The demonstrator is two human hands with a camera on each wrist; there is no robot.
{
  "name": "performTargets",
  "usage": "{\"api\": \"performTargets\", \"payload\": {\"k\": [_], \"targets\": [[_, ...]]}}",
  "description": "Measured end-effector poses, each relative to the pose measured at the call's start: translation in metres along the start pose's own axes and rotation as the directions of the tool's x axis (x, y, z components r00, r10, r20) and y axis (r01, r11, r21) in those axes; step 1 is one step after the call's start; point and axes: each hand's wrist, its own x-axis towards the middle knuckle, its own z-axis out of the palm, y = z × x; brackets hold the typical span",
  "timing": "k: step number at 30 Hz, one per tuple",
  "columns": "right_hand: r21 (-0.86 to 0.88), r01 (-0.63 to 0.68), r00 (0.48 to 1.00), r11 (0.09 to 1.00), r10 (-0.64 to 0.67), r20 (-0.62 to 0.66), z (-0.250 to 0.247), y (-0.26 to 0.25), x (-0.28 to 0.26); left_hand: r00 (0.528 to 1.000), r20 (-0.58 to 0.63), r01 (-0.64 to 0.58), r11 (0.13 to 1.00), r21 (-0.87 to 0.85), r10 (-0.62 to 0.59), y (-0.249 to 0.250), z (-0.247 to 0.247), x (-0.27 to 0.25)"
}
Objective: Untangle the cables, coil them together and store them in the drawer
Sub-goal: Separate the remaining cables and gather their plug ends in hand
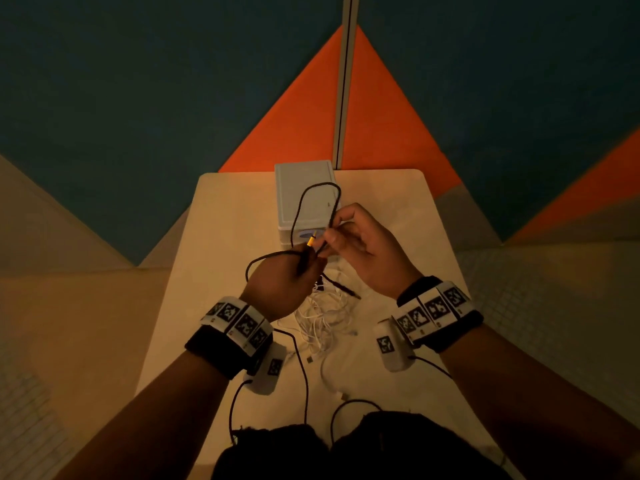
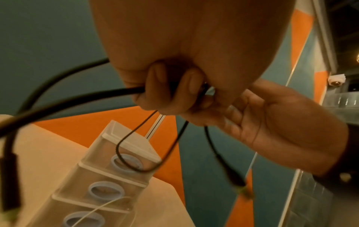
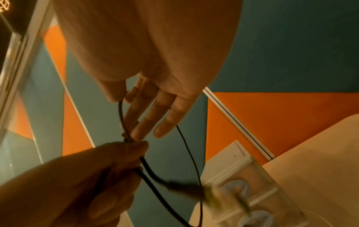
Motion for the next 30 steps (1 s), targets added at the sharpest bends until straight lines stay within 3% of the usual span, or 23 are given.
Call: {"api": "performTargets", "payload": {"k": [2,5,7,9,14,18,23,26,30], "targets": [[-0.095,-0.074,0.997,0.993,0.071,-0.030,-0.002,0.002,-0.009,0.999,0.019,0.048,0.992,-0.113,-0.046,0.001,-0.003,-0.001],[-0.278,-0.200,0.974,0.939,0.222,0.050,-0.002,0.009,-0.027,0.994,-0.006,0.104,0.955,-0.277,-0.110,0.002,-0.008,-0.001],[-0.315,-0.202,0.968,0.927,0.237,0.077,-0.003,0.014,-0.036,0.986,-0.007,0.154,0.927,-0.342,-0.166,0.002,-0.010,-0.001],[-0.245,-0.171,0.984,0.954,0.180,0.014,-0.006,0.012,-0.042,0.983,0.027,0.180,0.916,-0.358,-0.183,0.003,-0.013,-0.003],[-0.089,-0.030,0.954,0.996,0.002,-0.299,-0.022,-0.016,-0.042,0.982,0.161,0.123,0.977,-0.175,-0.095,0.011,-0.020,-0.016],[0.141,0.036,0.894,0.989,0.032,-0.448,-0.040,-0.042,-0.034,0.945,0.317,0.125,0.982,-0.139,-0.076,0.015,-0.027,-0.022],[-0.010,0.001,0.802,1.000,-0.007,-0.597,-0.059,-0.055,-0.023,0.865,0.498,0.057,0.998,0.041,-0.070,0.029,-0.043,-0.031],[-0.029,0.007,0.844,1.000,-0.022,-0.536,-0.059,-0.064,-0.021,0.868,0.495,0.031,0.999,0.027,-0.040,0.041,-0.053,-0.038],[-0.089,-0.052,0.988,0.995,0.038,-0.152,-0.028,-0.070,-0.028,0.917,0.393,-0.020,0.994,-0.107,0.061,0.061,-0.068,-0.040]]}}
